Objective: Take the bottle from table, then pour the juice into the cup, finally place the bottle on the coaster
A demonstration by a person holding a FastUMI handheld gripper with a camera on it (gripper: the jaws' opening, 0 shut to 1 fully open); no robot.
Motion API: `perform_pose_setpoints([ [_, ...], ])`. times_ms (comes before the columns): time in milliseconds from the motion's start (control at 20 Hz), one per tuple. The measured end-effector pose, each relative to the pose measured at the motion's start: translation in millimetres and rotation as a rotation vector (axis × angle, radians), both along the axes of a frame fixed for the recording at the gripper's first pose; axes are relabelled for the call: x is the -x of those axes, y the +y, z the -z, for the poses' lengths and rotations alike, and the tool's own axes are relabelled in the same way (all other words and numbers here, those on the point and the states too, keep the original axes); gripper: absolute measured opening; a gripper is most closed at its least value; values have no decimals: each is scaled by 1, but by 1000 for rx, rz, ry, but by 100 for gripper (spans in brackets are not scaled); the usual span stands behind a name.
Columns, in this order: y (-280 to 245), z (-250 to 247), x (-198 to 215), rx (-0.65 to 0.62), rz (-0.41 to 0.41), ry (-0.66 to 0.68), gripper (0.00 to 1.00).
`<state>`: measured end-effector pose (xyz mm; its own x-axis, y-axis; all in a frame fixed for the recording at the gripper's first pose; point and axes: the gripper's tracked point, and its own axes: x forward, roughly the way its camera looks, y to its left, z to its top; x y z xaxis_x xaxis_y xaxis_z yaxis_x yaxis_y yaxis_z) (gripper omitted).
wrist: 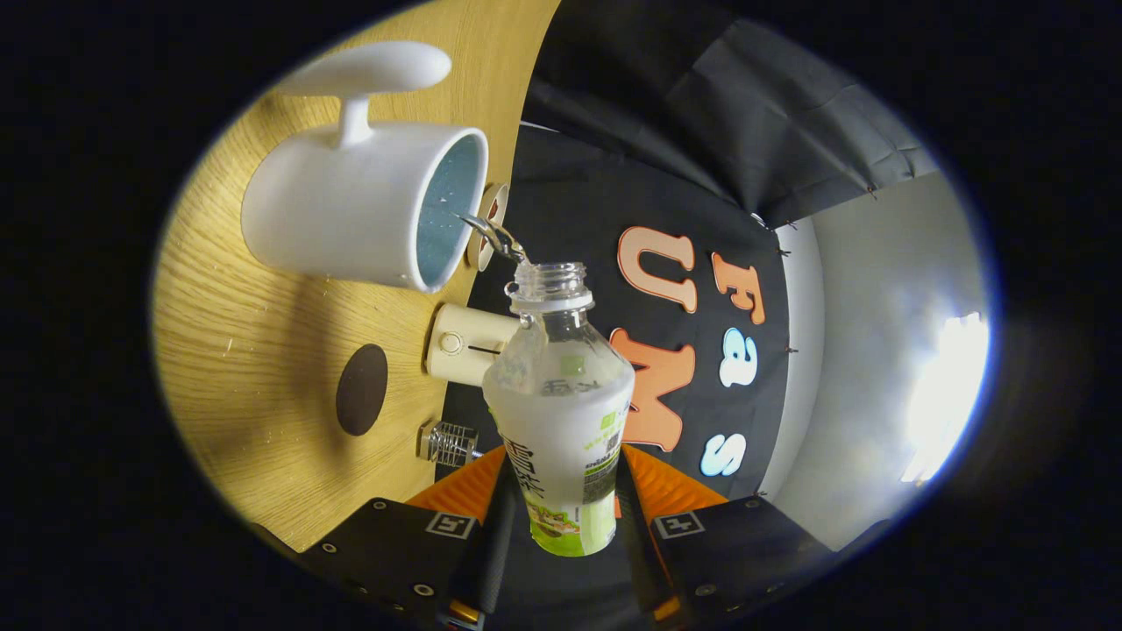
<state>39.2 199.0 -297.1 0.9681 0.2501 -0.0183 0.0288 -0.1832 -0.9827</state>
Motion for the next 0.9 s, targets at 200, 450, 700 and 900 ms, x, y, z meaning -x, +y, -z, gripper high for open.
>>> perform_pose_setpoints([
  [200, 1, -5, -4, 18, -11, -19, 59],
  [450, 2, -8, -7, 29, -10, -25, 59],
  [700, 7, -20, -10, 46, -24, -53, 59],
  [900, 10, -24, -15, 57, -36, -72, 59],
])
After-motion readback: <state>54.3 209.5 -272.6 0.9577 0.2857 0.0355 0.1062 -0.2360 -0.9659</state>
